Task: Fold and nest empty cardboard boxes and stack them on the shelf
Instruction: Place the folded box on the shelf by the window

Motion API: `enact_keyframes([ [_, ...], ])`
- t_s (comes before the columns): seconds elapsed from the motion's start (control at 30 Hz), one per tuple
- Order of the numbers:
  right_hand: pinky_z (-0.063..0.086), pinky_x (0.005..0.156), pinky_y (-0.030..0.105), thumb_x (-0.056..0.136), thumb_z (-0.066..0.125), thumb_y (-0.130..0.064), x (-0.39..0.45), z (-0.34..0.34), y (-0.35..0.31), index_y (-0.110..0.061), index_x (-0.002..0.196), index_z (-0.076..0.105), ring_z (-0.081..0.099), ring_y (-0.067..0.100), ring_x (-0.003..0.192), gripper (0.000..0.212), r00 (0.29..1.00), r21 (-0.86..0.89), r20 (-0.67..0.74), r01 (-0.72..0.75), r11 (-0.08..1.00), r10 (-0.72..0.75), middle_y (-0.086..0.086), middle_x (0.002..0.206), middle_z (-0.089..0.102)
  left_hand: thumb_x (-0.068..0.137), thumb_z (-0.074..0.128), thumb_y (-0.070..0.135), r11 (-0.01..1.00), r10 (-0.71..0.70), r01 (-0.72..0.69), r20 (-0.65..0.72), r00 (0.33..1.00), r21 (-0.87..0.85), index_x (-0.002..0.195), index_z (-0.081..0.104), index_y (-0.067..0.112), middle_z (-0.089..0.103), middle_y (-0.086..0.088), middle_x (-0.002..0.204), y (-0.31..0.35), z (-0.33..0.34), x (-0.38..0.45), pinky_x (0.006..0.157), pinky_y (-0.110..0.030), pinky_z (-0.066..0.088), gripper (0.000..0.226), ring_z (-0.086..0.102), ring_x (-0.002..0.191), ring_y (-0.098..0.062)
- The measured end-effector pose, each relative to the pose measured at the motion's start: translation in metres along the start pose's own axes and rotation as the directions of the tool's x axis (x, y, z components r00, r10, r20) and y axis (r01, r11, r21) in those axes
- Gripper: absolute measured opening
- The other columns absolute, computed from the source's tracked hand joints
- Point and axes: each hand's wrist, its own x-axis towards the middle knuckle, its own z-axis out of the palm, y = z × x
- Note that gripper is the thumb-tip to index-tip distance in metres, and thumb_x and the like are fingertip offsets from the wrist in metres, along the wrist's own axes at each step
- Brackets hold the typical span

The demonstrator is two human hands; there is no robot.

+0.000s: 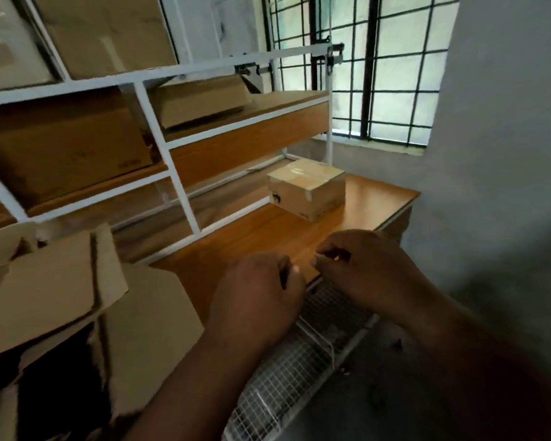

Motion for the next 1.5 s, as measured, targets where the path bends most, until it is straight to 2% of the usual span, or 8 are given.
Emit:
enact_keyframes([
  [0.27, 0.052, 0.073, 0.031, 0.100, 0.063, -0.057, 0.053, -0.075, 0.163, -0.034, 0.093, 0.077, 0.064, -0.002, 0.080, 0.028, 0.996, 0.027, -0.059, -0.067, 0.997, 0.068, -0.017, 0.085, 0.072, 0.105, 0.052, 0.052, 0.995, -0.101, 0.098, 0.129, 0.987, 0.026, 0.068, 0.069, 0.025, 0.064, 0.003, 0.061, 0.107, 0.094, 0.117, 0.065, -0.035, 0.057, 0.049, 0.062, 0.059, -0.009],
  [0.43, 0.035, 0.057, 0.025, 0.107, 0.060, -0.047, 0.085, -0.092, 0.231, -0.030, 0.060, 0.054, 0.055, 0.001, 0.055, 0.051, 0.993, 0.018, -0.109, -0.037, 0.999, 0.038, -0.010, 0.058, 0.056, 0.105, 0.052, 0.044, 0.988, -0.150, 0.143, 0.176, 0.973, 0.052, 0.063, 0.062, 0.018, 0.061, -0.003, 0.060, 0.140, 0.138, 0.154, 0.060, -0.036, 0.049, 0.050, 0.056, 0.055, -0.012],
  [0.7, 0.040, 0.051, 0.035, 0.106, 0.061, -0.047, 0.166, -0.061, 0.295, -0.025, 0.057, 0.046, 0.050, 0.009, 0.050, 0.056, 0.992, 0.146, -0.120, -0.024, 0.989, 0.042, -0.004, 0.055, 0.051, 0.103, 0.054, 0.039, 0.982, -0.190, 0.191, 0.163, 0.968, 0.014, 0.063, 0.064, 0.016, 0.062, -0.004, 0.059, 0.126, 0.187, 0.238, 0.066, -0.046, 0.057, 0.047, 0.058, 0.054, -0.020],
  [0.87, 0.037, 0.051, 0.029, 0.105, 0.063, -0.048, 0.246, -0.024, 0.321, -0.026, 0.063, 0.053, 0.054, 0.005, 0.053, 0.048, 0.995, 0.044, -0.102, 0.010, 0.999, -0.005, -0.007, 0.058, 0.055, 0.102, 0.058, 0.039, 0.982, -0.190, 0.190, 0.131, 0.973, 0.014, 0.062, 0.067, 0.017, 0.062, -0.006, 0.058, 0.074, 0.234, 0.316, 0.057, -0.046, 0.054, 0.047, 0.057, 0.050, -0.021],
  [1.13, 0.053, 0.061, 0.030, 0.103, 0.062, -0.046, 0.406, 0.043, 0.356, -0.035, 0.094, 0.073, 0.063, 0.003, 0.069, 0.017, 0.983, -0.120, 0.170, 0.089, 0.989, -0.068, -0.018, 0.083, 0.068, 0.102, 0.059, 0.054, 0.984, -0.181, 0.179, 0.152, 0.972, 0.022, 0.077, 0.065, 0.031, 0.064, 0.008, 0.070, -0.014, 0.300, 0.472, 0.067, -0.038, 0.063, 0.035, 0.063, 0.064, -0.006],
  [1.27, 0.054, 0.070, 0.030, 0.100, 0.065, -0.042, 0.471, 0.074, 0.379, -0.037, 0.102, 0.072, 0.061, 0.003, 0.081, 0.008, 0.977, -0.118, 0.193, 0.118, 0.986, -0.093, -0.022, 0.095, 0.060, 0.100, 0.061, 0.056, 0.976, -0.189, 0.177, 0.096, 0.977, 0.124, 0.101, 0.065, 0.030, 0.062, 0.009, 0.099, -0.038, 0.325, 0.531, 0.079, -0.033, 0.059, 0.027, 0.059, 0.089, -0.010],
  [1.4, 0.057, 0.093, 0.040, 0.092, 0.065, -0.045, 0.519, 0.096, 0.412, -0.035, 0.132, 0.066, 0.057, 0.021, 0.122, 0.041, 0.961, -0.127, 0.265, 0.110, 0.986, -0.073, -0.007, 0.134, 0.056, 0.095, 0.062, 0.064, 0.951, -0.217, 0.199, 0.053, 0.975, 0.237, 0.136, 0.058, 0.033, 0.052, 0.001, 0.139, -0.067, 0.350, 0.563, 0.097, -0.037, 0.056, 0.051, 0.049, 0.127, -0.020],
  [1.5, 0.054, 0.108, 0.047, 0.095, 0.065, -0.046, 0.557, 0.104, 0.431, -0.040, 0.152, 0.051, 0.041, 0.033, 0.146, 0.059, 0.928, -0.159, 0.369, 0.120, 0.980, -0.054, 0.001, 0.163, 0.037, 0.096, 0.058, 0.069, 0.925, -0.300, 0.259, 0.116, 0.947, 0.279, 0.154, 0.042, 0.038, 0.026, -0.004, 0.166, -0.082, 0.366, 0.579, 0.115, -0.045, 0.047, 0.068, 0.028, 0.152, -0.031],
])
